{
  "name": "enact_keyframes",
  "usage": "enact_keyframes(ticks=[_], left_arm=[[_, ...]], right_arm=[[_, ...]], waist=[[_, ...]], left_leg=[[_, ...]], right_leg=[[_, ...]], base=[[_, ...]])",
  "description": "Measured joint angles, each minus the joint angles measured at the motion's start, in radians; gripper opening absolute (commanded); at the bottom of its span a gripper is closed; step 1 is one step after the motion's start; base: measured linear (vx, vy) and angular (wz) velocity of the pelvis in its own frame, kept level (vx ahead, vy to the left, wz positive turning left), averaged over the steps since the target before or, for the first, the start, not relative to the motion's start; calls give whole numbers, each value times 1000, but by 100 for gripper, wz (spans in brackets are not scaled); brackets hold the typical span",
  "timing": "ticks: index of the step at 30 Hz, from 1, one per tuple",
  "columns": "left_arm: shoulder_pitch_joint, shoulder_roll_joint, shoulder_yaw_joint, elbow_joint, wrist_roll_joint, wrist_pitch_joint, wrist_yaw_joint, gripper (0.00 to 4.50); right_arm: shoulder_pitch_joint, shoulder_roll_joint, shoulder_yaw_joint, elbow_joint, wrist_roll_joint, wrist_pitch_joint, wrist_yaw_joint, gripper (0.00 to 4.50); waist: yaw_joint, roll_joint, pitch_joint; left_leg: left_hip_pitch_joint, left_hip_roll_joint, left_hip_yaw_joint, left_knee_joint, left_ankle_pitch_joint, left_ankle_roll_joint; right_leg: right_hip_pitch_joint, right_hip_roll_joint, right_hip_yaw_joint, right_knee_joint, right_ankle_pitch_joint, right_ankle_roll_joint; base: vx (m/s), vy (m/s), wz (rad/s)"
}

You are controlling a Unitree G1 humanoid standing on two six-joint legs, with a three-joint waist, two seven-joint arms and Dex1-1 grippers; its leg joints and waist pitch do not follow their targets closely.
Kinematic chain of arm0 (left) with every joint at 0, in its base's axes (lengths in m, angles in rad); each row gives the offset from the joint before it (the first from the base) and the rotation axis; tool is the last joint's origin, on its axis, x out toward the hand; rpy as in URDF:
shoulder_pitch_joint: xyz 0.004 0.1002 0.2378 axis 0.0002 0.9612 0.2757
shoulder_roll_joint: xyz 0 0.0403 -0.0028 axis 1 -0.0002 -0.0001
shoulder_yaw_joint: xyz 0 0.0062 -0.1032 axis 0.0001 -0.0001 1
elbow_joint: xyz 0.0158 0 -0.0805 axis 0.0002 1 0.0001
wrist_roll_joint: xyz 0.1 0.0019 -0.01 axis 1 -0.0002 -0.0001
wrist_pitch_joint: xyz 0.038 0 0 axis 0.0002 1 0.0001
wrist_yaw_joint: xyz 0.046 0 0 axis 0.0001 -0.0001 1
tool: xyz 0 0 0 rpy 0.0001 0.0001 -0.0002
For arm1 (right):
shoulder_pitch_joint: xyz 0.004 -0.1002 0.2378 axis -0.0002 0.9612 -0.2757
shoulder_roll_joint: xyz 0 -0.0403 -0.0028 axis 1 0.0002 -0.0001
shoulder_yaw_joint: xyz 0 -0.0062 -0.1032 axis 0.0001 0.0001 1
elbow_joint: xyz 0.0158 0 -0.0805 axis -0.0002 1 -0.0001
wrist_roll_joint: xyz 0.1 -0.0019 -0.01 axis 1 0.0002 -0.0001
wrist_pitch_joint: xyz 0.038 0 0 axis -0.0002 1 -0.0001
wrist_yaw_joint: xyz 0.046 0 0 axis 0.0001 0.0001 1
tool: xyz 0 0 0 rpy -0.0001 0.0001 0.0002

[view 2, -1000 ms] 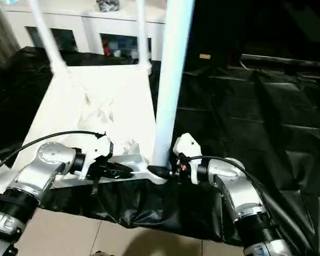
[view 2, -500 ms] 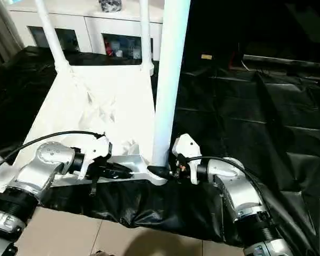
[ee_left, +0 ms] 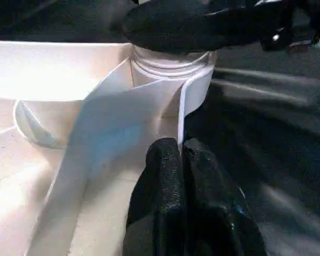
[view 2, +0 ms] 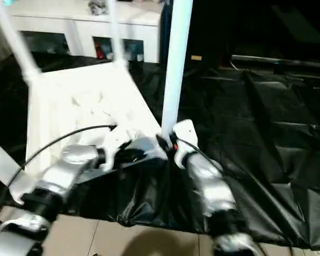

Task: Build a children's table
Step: Rotate leg to tighten

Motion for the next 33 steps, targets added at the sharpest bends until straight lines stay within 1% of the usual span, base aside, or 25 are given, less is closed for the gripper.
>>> enact_keyframes(ticks=[3,4,5,6,7,8,10,13,16,18,21,25,28,30,31,33], left_arm=[[0,-1,0,-8,3,2,4,0],[0,-1,0,-8,4,2,3,0],[1,0,-1,-10,3,2,-1,0],[1,0,-1,-11,3,2,-4,0],[2,3,-1,-14,3,1,-9,0],[3,9,-2,-18,3,1,-19,0],[5,25,-7,-26,2,-3,-45,0],[11,57,-13,-38,-10,-16,-94,0],[29,113,-20,-68,-45,-27,-195,0],[34,152,-27,-75,-64,-35,-274,0],[36,169,-37,-75,-72,-48,-325,0],[36,197,-50,-71,-76,-89,-403,0],[36,211,-57,-71,-80,-99,-435,0],[36,217,-61,-69,-88,-100,-454,0],[36,219,-62,-67,-90,-102,-460,0],[36,223,-63,-57,-96,-116,-473,0]], right_arm=[[-6,5,-2,15,-6,-28,-9,194],[-6,5,-3,15,-5,-28,-9,250],[-5,5,-7,13,8,-25,-3,264],[-3,5,-9,12,19,-24,4,264],[-1,5,-9,9,23,-24,12,266],[4,5,-9,2,24,-24,27,284],[16,-13,-2,-13,23,-27,71,300],[20,-66,35,-21,23,-39,167,300],[40,-134,63,-52,57,-34,327,300],[55,-186,90,-87,83,-21,445,300],[56,-200,102,-103,102,-6,515,300],[71,-275,139,-150,124,8,647,300],[79,-298,140,-164,144,24,699,267],[79,-313,144,-173,151,32,728,264],[79,-317,146,-176,153,36,739,234],[78,-326,150,-181,154,40,758,226]], waist=[[-2,3,0],[-3,3,0],[-3,4,0],[-3,4,1],[-3,5,1],[-4,5,1],[-6,5,1],[-10,4,2],[-5,4,2],[4,4,2],[16,4,3],[28,2,4],[38,2,4],[44,1,4],[44,1,4],[45,1,4]], left_leg=[[-1,0,0,-2,0,0],[-1,0,0,-3,0,0],[-1,0,0,-3,0,0],[-1,0,0,-3,0,0],[-1,0,0,-3,0,0],[-1,0,0,-3,0,0],[-2,0,0,-3,0,0],[-4,0,0,-3,0,0],[-4,0,0,-5,-1,0],[-5,0,0,-5,-1,0],[-5,0,0,-3,-1,0],[-6,0,0,-2,-1,1],[-5,1,0,-2,-1,0],[-5,1,0,-2,0,0],[-5,1,0,-2,0,0],[-5,1,0,-2,-1,0]], right_leg=[[-1,0,0,-2,-1,1],[-1,0,0,-2,-1,1],[-1,0,-1,-2,-1,1],[-1,0,-1,-2,-1,1],[-1,0,-1,-2,-1,1],[-1,0,-1,-2,-1,1],[-2,0,-1,-3,-1,1],[-3,0,-1,-3,-1,1],[-3,0,-3,-3,-2,0],[-3,0,-3,-3,-2,0],[-3,0,-3,-3,-2,0],[-3,0,-3,-3,-2,0],[-3,0,-3,-2,-2,0],[-3,0,-3,-2,-2,0],[-3,0,-3,-2,-2,0],[-3,0,-3,-2,-2,0]], base=[[0,0,0],[0,0,0],[0,0,0],[0,0,0],[0,0,0],[0,0,0],[0,0,0],[0,0,0],[0,0,0],[0,0,0],[0,0,0],[0,0,0],[0,0,0],[0,0,0],[0,0,0],[0,0,0]])
